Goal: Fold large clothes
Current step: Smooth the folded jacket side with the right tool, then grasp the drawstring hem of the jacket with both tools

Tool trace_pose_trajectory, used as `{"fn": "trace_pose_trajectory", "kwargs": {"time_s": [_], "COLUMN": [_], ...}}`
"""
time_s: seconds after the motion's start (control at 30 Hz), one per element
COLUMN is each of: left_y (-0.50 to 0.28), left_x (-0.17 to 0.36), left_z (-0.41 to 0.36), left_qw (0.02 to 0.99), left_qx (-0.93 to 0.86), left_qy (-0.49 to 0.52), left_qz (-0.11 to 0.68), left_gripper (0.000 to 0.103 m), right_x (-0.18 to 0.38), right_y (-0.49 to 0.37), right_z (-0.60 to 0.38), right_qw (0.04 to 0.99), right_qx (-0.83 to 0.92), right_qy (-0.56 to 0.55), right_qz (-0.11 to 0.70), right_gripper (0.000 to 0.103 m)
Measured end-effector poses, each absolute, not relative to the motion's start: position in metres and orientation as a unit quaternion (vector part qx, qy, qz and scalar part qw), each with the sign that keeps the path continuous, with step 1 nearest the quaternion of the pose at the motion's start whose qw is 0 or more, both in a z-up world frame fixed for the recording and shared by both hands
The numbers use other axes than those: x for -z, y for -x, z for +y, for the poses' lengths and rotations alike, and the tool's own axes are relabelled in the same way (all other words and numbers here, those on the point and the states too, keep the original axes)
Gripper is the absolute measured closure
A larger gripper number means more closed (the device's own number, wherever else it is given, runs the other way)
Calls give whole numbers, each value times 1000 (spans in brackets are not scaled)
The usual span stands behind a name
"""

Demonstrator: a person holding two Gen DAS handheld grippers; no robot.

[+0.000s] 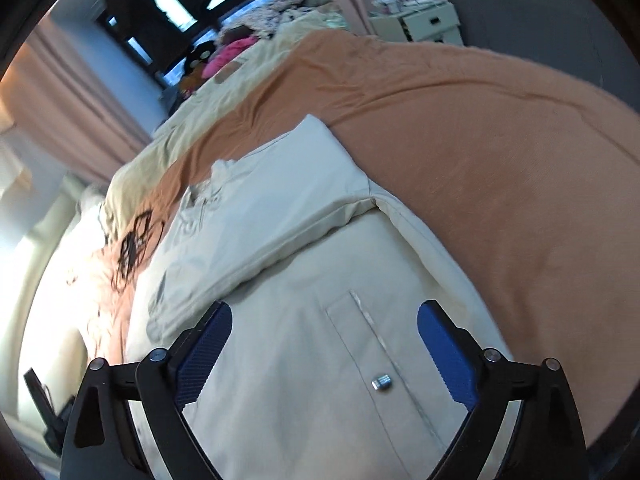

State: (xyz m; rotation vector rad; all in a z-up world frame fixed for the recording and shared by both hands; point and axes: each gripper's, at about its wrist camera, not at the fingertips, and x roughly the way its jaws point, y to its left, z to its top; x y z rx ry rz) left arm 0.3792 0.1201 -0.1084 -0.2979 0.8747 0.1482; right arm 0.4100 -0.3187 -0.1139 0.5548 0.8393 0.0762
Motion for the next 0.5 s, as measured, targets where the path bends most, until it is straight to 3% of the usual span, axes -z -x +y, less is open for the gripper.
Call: {"fn": "trace_pose_trajectory", "kwargs": {"time_s": [0.5], "left_y": [-262], "left_x": [98], "left_z": [161], "left_qw": [900], "left_qx": [-88], "left_qy": [140], "left_qz": [404], "left_gripper": [13], "right_x": [97], "right_y": [-314], "right_z": [-322], "right_qw": [899], "right_qx": [-57], "right_qy": [-170], "right_qz": [399], "right_gripper": [7]}}
